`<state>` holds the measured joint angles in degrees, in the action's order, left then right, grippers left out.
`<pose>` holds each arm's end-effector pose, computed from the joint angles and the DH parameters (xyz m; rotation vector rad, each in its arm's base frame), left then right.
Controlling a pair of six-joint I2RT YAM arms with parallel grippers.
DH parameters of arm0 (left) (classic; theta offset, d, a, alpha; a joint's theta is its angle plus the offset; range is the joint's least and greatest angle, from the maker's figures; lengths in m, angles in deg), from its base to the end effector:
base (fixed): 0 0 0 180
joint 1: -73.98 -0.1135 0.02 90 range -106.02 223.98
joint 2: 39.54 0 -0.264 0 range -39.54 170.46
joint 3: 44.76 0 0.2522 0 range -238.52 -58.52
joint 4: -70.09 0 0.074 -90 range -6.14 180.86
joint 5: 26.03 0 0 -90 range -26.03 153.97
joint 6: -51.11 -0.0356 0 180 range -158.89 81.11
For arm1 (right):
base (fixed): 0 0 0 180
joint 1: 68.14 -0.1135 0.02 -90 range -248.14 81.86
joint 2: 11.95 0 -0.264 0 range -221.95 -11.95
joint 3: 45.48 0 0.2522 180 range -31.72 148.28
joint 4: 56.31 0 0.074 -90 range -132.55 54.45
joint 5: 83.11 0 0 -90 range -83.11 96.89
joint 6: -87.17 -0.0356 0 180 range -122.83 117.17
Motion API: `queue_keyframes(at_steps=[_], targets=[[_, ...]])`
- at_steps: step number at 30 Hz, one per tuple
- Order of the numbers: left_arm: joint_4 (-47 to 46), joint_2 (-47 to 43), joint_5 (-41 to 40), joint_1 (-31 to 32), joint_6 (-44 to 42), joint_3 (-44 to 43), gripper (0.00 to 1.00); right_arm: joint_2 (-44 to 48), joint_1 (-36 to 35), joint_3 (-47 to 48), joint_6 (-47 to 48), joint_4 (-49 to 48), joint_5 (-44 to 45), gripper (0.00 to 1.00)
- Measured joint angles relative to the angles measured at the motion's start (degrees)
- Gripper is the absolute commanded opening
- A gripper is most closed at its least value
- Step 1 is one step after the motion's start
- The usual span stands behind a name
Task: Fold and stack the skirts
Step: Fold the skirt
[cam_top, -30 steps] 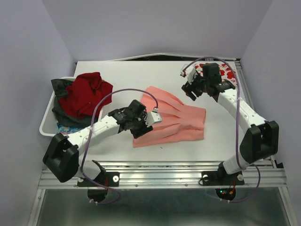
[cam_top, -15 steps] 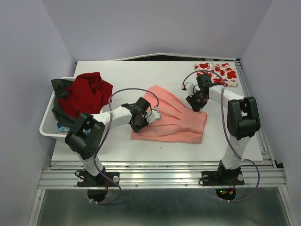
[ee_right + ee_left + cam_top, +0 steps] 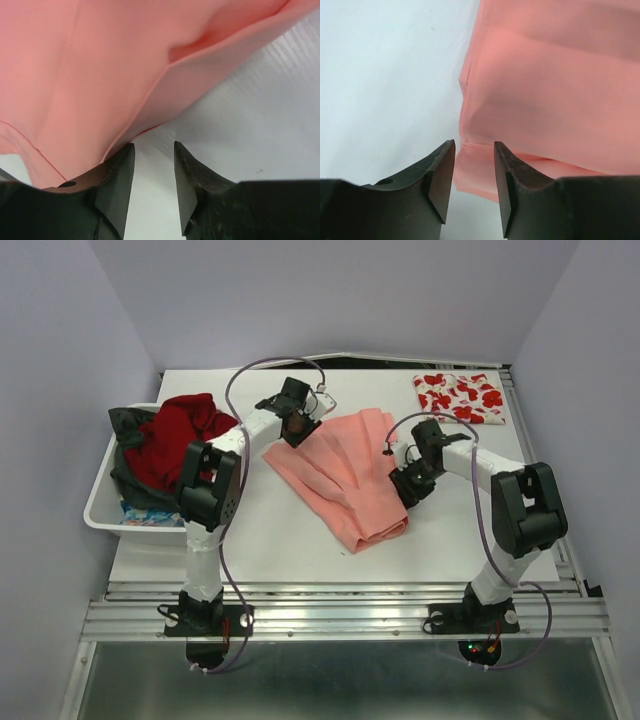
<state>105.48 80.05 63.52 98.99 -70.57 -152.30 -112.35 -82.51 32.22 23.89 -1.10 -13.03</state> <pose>0.4271 -0.1989 0.2097 1.1361 2.1137 0.0638 0.3097 0.0919 0.1708 -1.0533 2.6589 0.4667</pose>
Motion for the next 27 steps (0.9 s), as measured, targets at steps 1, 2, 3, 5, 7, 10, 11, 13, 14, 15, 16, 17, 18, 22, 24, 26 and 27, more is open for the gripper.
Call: queue_keyframes(at_steps=[1,2,3,5,7,10,11,13,14,15,16,17,18,22,24,26,27], targets=[[-0.2,-0.6,0.5,0.0,0.7,-0.5,0.50,0.3,-0.7,0.1,-2.6,0.0,-0.1,0.39],[-0.4,-1.8,2.0,-0.3,1.8,-0.6,0.50,0.4,-1.2,0.3,-4.0,0.1,0.0,0.41],[-0.4,-3.5,3.2,-0.4,3.0,-0.1,0.50,0.6,-1.5,0.8,-6.3,0.2,0.9,0.42],[-1.0,-10.0,7.5,-1.6,7.0,4.0,0.51,1.5,-1.7,2.6,-10.5,0.5,3.5,0.44],[-2.9,-19.7,12.3,-3.5,11.2,10.5,0.50,4.0,-1.7,5.1,-13.9,0.5,6.0,0.45],[-8.2,-40.0,20.7,-6.4,19.9,24.6,0.44,9.5,-1.4,8.3,-16.4,-0.8,7.1,0.45],[-9.4,-44.9,22.9,-6.6,22.4,28.1,0.43,11.7,-1.4,9.5,-16.8,-1.3,7.0,0.46],[-13.5,-53.5,27.8,-5.9,27.6,35.7,0.38,13.7,-1.6,11.5,-17.2,-1.8,6.4,0.46],[-14.9,-56.0,30.1,-5.5,30.2,38.6,0.38,14.0,-2.0,12.4,-17.2,-2.0,6.0,0.46],[-16.4,-56.8,31.5,-5.2,31.8,40.4,0.36,13.5,-2.7,13.5,-17.2,-2.0,5.4,0.46],[-19.0,-56.8,33.9,-4.6,35.1,44.9,0.32,12.9,-3.2,13.9,-17.1,-2.0,5.0,0.45],[-19.5,-55.3,34.3,-4.5,36.0,45.9,0.30,11.3,-4.0,14.4,-17.1,-2.1,4.4,0.45],[-20.1,-54.0,34.4,-4.5,37.2,47.4,0.28,9.8,-4.6,14.5,-17.1,-2.2,4.0,0.44],[-18.5,-40.1,33.5,-4.6,39.8,48.8,0.18,1.5,-6.5,14.1,-17.1,-2.1,3.0,0.43],[-17.0,-34.7,33.7,-4.7,39.9,47.2,0.14,-2.0,-6.8,13.4,-17.2,-2.1,2.8,0.42],[-16.3,-29.8,34.5,-4.7,39.7,44.3,0.10,-3.8,-6.7,11.8,-17.4,-2.7,2.9,0.43],[-16.0,-28.0,34.9,-4.7,39.5,42.8,0.09,-4.2,-6.7,11.5,-17.4,-2.8,2.9,0.42]])
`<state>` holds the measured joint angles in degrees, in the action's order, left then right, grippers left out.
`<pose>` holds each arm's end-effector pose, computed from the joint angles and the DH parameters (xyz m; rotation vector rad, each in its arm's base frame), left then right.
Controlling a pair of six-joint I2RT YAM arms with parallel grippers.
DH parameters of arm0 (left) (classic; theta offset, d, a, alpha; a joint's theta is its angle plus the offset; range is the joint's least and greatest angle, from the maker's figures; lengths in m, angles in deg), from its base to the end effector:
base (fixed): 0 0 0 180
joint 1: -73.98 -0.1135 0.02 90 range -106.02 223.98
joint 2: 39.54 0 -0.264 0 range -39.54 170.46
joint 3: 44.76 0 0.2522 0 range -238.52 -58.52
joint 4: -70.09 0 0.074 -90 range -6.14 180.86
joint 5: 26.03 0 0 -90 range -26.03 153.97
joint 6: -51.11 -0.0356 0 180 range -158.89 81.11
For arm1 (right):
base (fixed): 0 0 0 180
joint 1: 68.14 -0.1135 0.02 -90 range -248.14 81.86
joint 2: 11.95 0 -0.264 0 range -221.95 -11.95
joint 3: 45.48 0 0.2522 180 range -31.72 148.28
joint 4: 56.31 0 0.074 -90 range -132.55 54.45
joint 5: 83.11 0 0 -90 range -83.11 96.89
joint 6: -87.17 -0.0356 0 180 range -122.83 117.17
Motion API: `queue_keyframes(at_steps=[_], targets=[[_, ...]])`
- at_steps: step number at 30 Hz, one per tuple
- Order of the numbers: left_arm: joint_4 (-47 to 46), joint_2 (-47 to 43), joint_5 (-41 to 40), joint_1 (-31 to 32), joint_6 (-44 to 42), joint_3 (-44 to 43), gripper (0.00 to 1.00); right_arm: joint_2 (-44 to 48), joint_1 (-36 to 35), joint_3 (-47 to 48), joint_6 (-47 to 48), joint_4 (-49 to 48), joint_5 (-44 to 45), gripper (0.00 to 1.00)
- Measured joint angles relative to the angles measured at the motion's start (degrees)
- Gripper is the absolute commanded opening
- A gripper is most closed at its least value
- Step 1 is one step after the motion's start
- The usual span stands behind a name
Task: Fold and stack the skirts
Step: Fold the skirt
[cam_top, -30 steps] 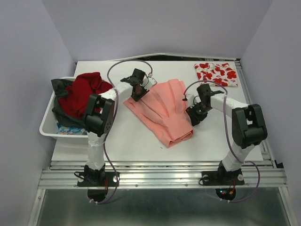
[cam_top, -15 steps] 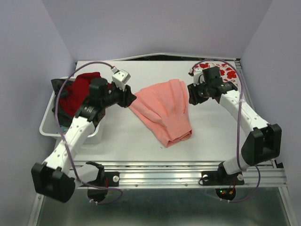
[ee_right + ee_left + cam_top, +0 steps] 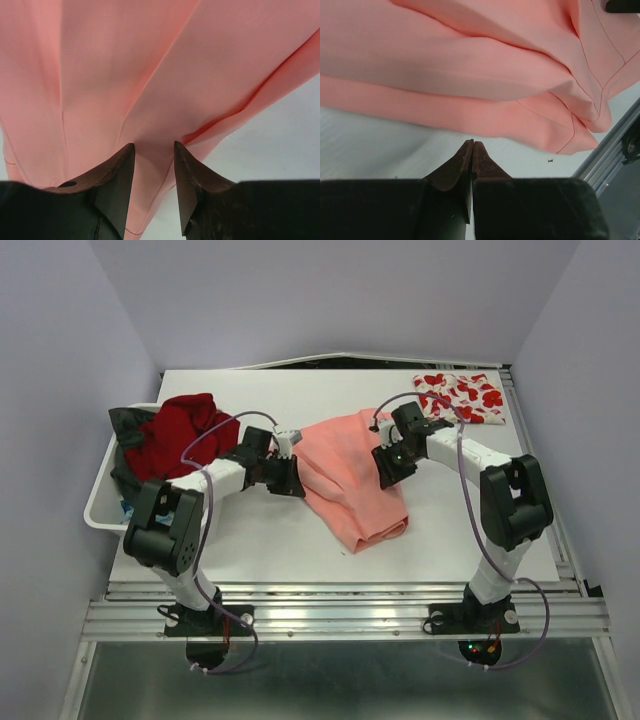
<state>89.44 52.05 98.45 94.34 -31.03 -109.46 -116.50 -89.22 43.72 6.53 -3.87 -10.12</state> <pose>0.2965 -0.1315 0.1887 0.5536 2.3322 -0.9487 0.3418 0.1429 0.2022 -0.7999 2.6327 0.4643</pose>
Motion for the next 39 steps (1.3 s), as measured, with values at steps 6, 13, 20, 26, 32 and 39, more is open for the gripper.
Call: queue_keyframes(at_steps=[6,13,20,26,32,39], targets=[[-1.1,13.2,1.6,-0.2,-0.9,-9.2,0.03,-1.1,0.0,-2.4,-1.3,-3.4,0.5,0.42],[0.0,27.1,1.0,-1.4,-1.5,-26.7,0.01,-7.5,0.0,2.6,-5.3,-6.2,3.5,0.41],[2.1,28.5,-2.0,-4.7,-5.5,-32.6,0.05,-10.8,0.0,10.6,-7.3,-4.9,6.5,0.45],[2.3,11.4,2.9,-4.2,-6.5,-18.7,0.06,-5.7,0.0,12.1,-8.0,-2.6,2.0,0.47],[-3.9,-0.6,9.7,3.4,-1.6,-9.6,0.06,-1.8,-0.9,12.6,-9.5,-0.8,-2.9,0.45],[-9.9,7.9,14.5,8.4,5.8,-5.3,0.03,-2.1,-2.7,12.3,-12.0,1.3,-6.2,0.45]])
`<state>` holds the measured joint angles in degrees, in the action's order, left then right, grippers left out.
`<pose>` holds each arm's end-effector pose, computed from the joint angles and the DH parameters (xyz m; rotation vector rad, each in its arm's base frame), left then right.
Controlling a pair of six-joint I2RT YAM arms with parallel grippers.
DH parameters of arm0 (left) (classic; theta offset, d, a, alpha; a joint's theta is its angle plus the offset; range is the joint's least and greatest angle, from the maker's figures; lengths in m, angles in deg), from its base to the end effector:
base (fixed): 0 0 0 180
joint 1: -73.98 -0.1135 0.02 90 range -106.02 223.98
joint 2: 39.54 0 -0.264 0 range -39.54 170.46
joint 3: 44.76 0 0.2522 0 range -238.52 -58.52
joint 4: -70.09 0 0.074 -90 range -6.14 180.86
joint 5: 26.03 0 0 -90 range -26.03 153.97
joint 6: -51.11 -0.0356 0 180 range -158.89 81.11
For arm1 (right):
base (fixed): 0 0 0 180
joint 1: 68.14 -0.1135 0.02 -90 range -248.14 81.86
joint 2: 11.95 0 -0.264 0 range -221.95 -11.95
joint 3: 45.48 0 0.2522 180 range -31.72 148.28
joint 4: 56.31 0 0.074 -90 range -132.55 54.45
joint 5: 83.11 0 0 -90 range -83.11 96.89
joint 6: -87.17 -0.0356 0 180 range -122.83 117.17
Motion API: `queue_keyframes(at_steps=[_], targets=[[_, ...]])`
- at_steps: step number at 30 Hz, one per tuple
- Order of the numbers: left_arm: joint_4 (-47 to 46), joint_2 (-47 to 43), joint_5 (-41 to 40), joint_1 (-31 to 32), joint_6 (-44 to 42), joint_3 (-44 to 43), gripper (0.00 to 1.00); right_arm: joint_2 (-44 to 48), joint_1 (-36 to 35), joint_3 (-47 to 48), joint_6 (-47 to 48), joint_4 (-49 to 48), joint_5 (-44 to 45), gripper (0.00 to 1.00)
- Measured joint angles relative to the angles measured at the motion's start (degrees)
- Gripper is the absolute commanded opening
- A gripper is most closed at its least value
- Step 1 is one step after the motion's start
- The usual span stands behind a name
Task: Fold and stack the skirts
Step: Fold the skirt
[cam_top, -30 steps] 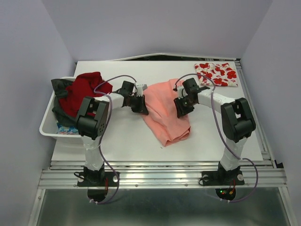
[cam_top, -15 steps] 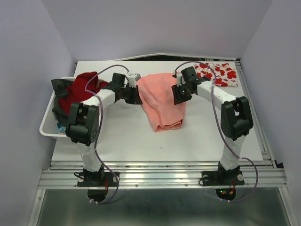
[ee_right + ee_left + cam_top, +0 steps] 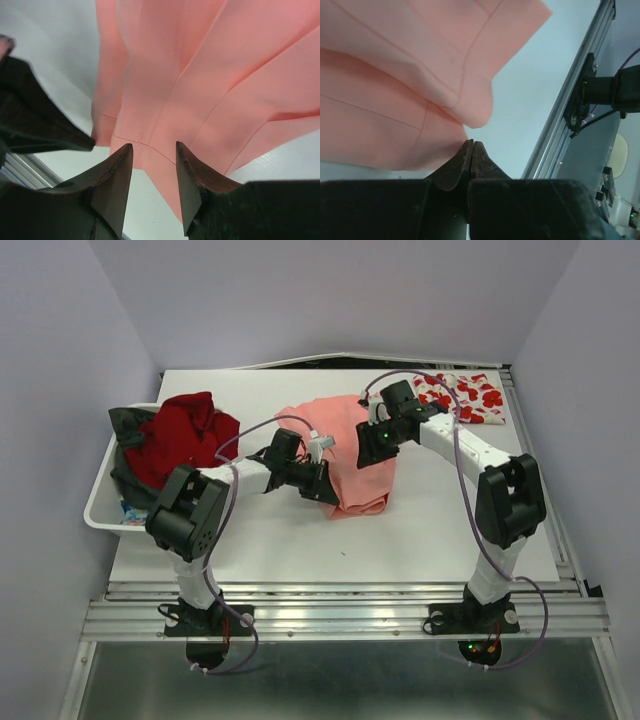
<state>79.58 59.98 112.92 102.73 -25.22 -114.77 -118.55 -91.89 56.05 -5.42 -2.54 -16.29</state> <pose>0.3017 -0.1961 0.1884 0.7830 2.1761 -1.3491 0.3622 0.1747 0.2529 -0.6285 2.5487 0.6898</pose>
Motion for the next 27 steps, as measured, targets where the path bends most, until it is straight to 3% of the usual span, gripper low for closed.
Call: queue_keyframes(at_steps=[5,13,17,23,27], targets=[[-0.5,8.6,-0.9,-1.1,2.1,0.3,0.00,0.0,-0.4,-2.4,-0.4,1.0,-0.6,0.43],[-0.4,9.7,-0.2,-3.7,3.6,1.7,0.00,-0.3,-1.5,-1.6,-0.7,3.2,-0.2,0.43],[-1.2,10.5,1.2,-4.0,5.2,1.5,0.00,-0.3,-5.5,-0.9,-2.1,3.2,1.6,0.44],[-5.8,9.3,0.8,-4.1,8.2,4.6,0.02,-0.4,-13.7,-0.9,-5.4,3.3,8.9,0.55],[-7.7,6.5,-2.1,-4.1,10.9,7.6,0.02,-0.4,-17.2,-1.2,-7.0,3.1,14.9,0.55]])
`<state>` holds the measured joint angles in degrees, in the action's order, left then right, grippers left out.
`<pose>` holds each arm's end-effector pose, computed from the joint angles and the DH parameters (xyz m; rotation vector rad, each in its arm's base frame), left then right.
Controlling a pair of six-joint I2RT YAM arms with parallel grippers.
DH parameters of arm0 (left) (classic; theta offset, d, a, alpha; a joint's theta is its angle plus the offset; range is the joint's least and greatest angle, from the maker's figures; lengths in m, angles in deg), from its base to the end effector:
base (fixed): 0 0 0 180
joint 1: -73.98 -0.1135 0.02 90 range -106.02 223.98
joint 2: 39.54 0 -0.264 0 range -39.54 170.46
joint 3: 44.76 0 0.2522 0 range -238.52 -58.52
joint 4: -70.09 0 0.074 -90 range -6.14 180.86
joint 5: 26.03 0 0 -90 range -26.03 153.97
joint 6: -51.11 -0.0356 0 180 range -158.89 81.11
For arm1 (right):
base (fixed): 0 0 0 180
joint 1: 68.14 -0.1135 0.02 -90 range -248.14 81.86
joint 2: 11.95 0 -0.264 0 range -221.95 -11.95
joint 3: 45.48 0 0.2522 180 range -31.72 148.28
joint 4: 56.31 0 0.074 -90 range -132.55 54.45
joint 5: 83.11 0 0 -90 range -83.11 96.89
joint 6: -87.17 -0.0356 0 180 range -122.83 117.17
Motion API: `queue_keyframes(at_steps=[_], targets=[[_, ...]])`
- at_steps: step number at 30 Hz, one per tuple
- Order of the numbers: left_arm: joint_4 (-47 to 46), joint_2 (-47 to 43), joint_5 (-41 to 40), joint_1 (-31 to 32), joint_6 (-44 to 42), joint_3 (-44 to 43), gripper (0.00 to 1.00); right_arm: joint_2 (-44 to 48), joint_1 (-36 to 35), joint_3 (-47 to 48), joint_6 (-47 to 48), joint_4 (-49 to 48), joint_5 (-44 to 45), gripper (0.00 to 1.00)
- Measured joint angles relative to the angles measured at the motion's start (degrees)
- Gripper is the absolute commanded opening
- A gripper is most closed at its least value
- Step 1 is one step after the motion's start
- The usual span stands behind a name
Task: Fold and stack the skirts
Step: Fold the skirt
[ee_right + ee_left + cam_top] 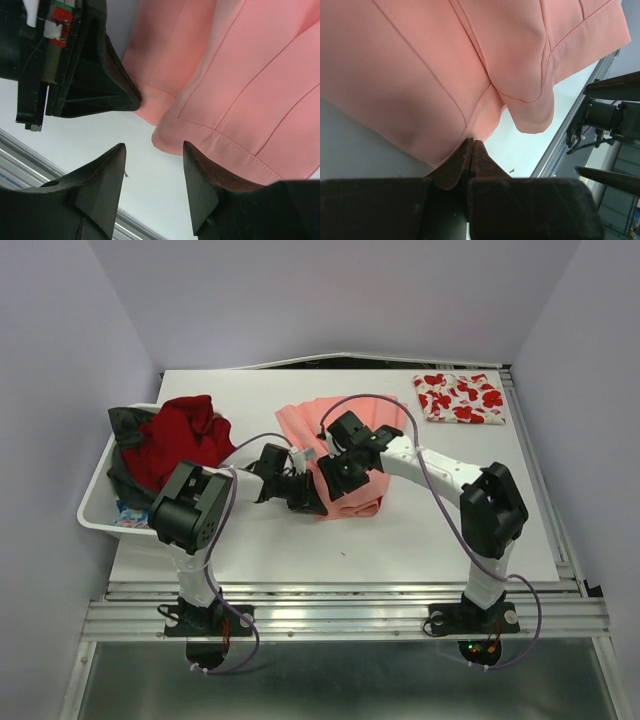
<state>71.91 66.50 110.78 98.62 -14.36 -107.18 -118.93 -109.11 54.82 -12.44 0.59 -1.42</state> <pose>0.3023 -0.1672 0.1231 0.4318 2.4211 -1.3659 0.2958 0.2636 0.2388 -0.7883 2.6349 0.4564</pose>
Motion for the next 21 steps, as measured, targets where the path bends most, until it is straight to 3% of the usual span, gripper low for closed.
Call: queue_keyframes(at_steps=[8,15,21], targets=[[-2.9,-3.2,-2.9,0.1,3.1,3.0,0.01,-3.0,-0.7,-0.1,-2.1,-0.3,9.1,0.52],[-3.6,-4.0,-5.1,1.2,3.6,3.0,0.01,-8.9,-0.7,1.3,-2.8,0.0,9.6,0.39],[-1.2,-6.8,-9.3,2.3,2.5,2.9,0.01,-9.0,-0.7,3.4,-2.9,0.6,9.9,0.46]])
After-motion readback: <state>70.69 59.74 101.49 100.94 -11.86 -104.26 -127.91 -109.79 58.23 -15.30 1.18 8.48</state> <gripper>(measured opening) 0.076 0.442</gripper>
